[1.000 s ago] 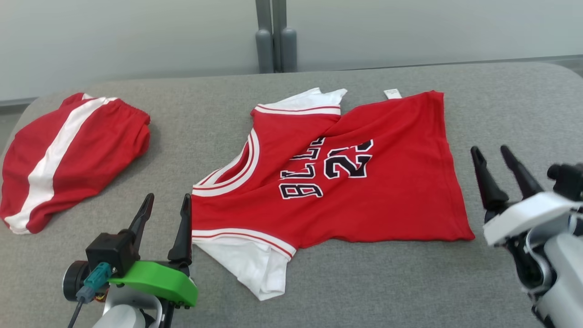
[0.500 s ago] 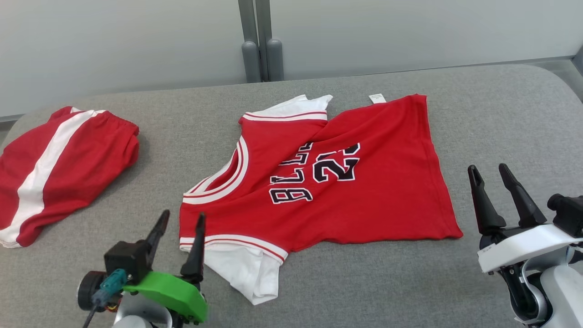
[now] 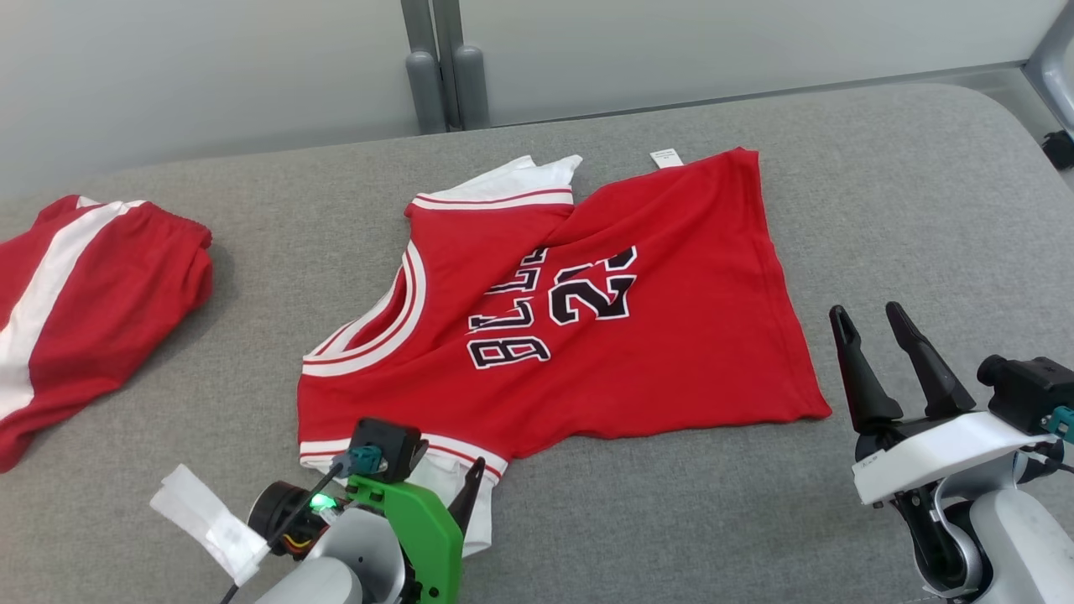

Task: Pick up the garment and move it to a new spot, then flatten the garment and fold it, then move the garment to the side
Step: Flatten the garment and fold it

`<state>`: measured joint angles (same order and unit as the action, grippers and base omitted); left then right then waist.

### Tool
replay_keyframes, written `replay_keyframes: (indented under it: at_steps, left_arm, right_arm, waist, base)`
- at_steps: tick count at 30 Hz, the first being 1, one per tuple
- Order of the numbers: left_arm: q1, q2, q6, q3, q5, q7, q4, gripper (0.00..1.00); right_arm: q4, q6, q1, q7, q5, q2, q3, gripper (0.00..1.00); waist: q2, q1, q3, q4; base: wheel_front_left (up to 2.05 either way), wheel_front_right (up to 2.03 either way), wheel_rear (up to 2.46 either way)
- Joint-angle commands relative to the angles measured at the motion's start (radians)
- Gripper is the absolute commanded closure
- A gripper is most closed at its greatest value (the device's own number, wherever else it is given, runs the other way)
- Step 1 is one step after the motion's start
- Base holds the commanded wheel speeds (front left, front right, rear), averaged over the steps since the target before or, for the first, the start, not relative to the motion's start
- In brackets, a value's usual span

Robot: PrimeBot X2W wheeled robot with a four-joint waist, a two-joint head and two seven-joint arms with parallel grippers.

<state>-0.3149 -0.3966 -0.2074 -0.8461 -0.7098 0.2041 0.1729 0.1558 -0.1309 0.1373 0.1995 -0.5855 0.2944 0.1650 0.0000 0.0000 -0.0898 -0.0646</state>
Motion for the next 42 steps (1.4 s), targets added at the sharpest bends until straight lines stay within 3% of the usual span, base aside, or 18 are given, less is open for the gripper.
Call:
replay_keyframes:
  at_steps: [1,5,7,8,9,10,11,20,27,28,29,31,32,39,42]
  left_arm:
    - [-0.028,-0.003,-0.007,-0.012,0.022,0.015,0.017,0.0]
    - [-0.058,-0.015,-0.024,-0.049,0.075,0.062,0.061,0.0]
    - [-0.064,-0.018,-0.029,-0.056,0.076,0.075,0.066,0.26]
    - [-0.064,-0.022,-0.029,-0.061,0.081,0.08,0.067,0.53]
    - [-0.063,-0.026,-0.03,-0.066,0.085,0.084,0.064,0.61]
    - [-0.061,-0.028,-0.031,-0.068,0.087,0.088,0.06,0.87]
    - [-0.06,-0.028,-0.029,-0.072,0.088,0.089,0.055,1.0]
    - [-0.023,-0.045,-0.038,-0.056,0.06,0.067,-0.021,1.0]
    - [0.06,-0.092,-0.096,-0.019,0.03,0.053,-0.099,1.0]
    - [0.074,-0.098,-0.103,-0.014,0.024,0.051,-0.106,0.93]
    - [0.085,-0.103,-0.109,-0.011,0.018,0.049,-0.111,0.73]
    - [0.107,-0.112,-0.113,-0.01,0.006,0.048,-0.116,0.56]
    - [0.119,-0.114,-0.111,-0.012,-0.001,0.051,-0.115,0.0]
    - [0.16,-0.139,-0.086,-0.025,-0.027,0.072,-0.124,0.0]
    - [0.165,-0.164,-0.103,-0.006,-0.024,0.055,-0.139,0.0]
  right_arm:
    - [0.0,0.0,0.011,-0.001,0.003,-0.003,0.0,0.0]
    - [0.011,0.0,0.012,0.002,0.003,-0.008,0.006,0.0]
    - [0.014,0.0,0.01,0.006,0.002,-0.008,0.002,0.0]
    - [0.015,0.0,0.009,0.007,0.002,-0.009,-0.001,0.0]
    - [0.016,0.0,0.005,0.008,0.003,-0.01,-0.003,0.0]
    - [0.017,0.0,0.003,0.009,0.004,-0.012,-0.005,0.0]
    - [0.018,0.0,0.003,0.011,0.005,-0.012,-0.007,0.0]
    - [0.018,0.0,-0.013,0.007,0.013,-0.01,-0.019,0.0]
    - [0.009,0.0,-0.033,0.0,0.019,-0.006,-0.033,0.0]
    - [0.009,0.0,-0.035,0.0,0.02,-0.006,-0.037,0.0]
    - [0.007,0.0,-0.035,-0.002,0.02,-0.006,-0.038,0.0]
    - [0.002,0.0,-0.036,-0.006,0.02,-0.005,-0.038,0.0]
    - [0.0,0.0,-0.038,-0.009,0.022,-0.004,-0.04,0.0]
    - [-0.015,0.0,-0.053,-0.025,0.035,0.001,-0.054,0.0]
    - [-0.023,0.0,-0.057,-0.03,0.039,0.004,-0.063,0.0]
  waist:
    - [0.0,0.0,-0.014,-0.016]
    - [0.0,0.0,-0.017,-0.026]
    - [0.0,0.0,-0.017,-0.027]
    - [0.0,0.0,-0.017,-0.025]
    - [0.0,0.0,-0.016,-0.023]
    - [0.0,0.0,-0.016,-0.02]
    - [0.0,0.0,-0.015,-0.015]
    - [0.0,0.0,0.004,0.061]
    - [0.0,0.0,0.012,0.132]
    - [0.0,0.0,0.013,0.143]
    - [0.0,0.0,0.013,0.149]
    - [0.0,0.0,0.014,0.16]
    - [0.0,0.0,0.014,0.166]
    - [0.0,0.0,0.015,0.178]
    - [0.0,0.0,0.021,0.175]
  base:
    - [0.0,0.0,0.0]
    - [0.0,0.0,0.0]
    - [0.0,0.0,0.0]
    - [0.0,0.0,0.0]
    - [0.0,0.0,0.0]
    - [0.0,0.0,0.0]
    - [0.0,0.0,0.0]
    - [0.0,0.0,0.0]
    - [0.0,0.0,0.0]
    - [0.0,0.0,0.0]
    - [0.0,0.0,0.0]
    - [0.0,0.0,0.0]
    - [0.0,0.0,0.0]
    - [0.0,0.0,0.0]
    - [0.0,0.0,0.0]
